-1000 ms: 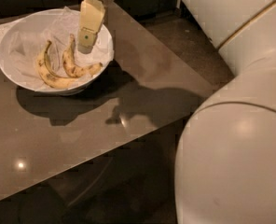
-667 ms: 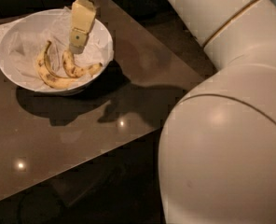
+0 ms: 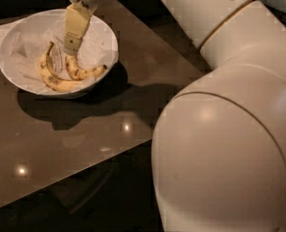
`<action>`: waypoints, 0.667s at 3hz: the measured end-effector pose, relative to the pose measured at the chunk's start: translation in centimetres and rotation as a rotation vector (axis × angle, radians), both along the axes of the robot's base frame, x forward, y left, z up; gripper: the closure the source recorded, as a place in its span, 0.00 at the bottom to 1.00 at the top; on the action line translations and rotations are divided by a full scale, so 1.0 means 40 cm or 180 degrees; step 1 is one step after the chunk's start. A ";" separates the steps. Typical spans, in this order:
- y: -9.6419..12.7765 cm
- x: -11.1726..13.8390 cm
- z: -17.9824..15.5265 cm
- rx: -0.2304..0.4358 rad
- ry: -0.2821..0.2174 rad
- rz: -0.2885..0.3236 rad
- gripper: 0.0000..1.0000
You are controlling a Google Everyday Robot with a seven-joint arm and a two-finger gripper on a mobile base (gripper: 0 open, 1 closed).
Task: Pick banana from white bowl
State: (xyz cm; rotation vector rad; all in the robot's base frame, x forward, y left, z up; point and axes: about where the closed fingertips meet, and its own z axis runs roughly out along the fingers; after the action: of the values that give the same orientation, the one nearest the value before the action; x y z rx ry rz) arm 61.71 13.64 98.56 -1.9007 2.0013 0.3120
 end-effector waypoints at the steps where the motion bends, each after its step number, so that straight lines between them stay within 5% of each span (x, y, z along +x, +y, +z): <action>1: 0.027 0.020 -0.025 -0.0020 0.0082 -0.0069 0.40; 2: 0.043 0.038 -0.050 -0.0062 0.0165 -0.0150 0.34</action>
Offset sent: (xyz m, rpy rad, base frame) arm 0.0132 0.0089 -0.0287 -0.0889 0.1269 -0.0672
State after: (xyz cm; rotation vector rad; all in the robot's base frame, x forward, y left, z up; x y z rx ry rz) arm 63.25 15.38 96.56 -1.8722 2.0864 0.3337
